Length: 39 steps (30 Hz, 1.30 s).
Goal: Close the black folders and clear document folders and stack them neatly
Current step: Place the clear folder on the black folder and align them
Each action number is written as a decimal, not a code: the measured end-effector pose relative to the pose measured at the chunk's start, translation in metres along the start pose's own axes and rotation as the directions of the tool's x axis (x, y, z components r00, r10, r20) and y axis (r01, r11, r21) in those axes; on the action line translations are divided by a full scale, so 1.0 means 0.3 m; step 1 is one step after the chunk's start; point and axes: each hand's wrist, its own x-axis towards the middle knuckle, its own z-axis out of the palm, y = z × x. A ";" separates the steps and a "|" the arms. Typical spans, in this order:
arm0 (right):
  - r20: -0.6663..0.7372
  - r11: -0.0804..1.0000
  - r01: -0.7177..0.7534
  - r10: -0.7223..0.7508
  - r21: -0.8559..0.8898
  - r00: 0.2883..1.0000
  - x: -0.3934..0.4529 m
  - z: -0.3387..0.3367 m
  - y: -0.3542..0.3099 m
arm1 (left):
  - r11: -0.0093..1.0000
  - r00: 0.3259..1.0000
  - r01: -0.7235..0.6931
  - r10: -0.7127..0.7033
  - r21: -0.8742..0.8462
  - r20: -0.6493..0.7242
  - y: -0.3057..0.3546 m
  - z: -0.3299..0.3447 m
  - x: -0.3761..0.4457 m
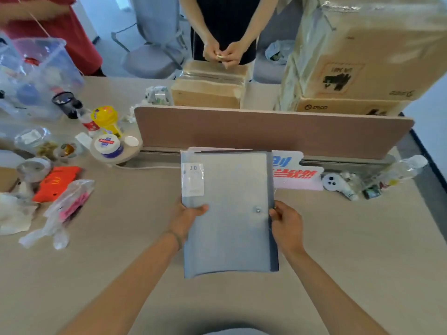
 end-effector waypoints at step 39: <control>-0.076 0.899 -0.403 0.395 -0.173 0.915 0.317 -0.318 0.766 | 0.796 0.940 0.267 -0.092 0.543 -0.328 -0.350 0.944 0.195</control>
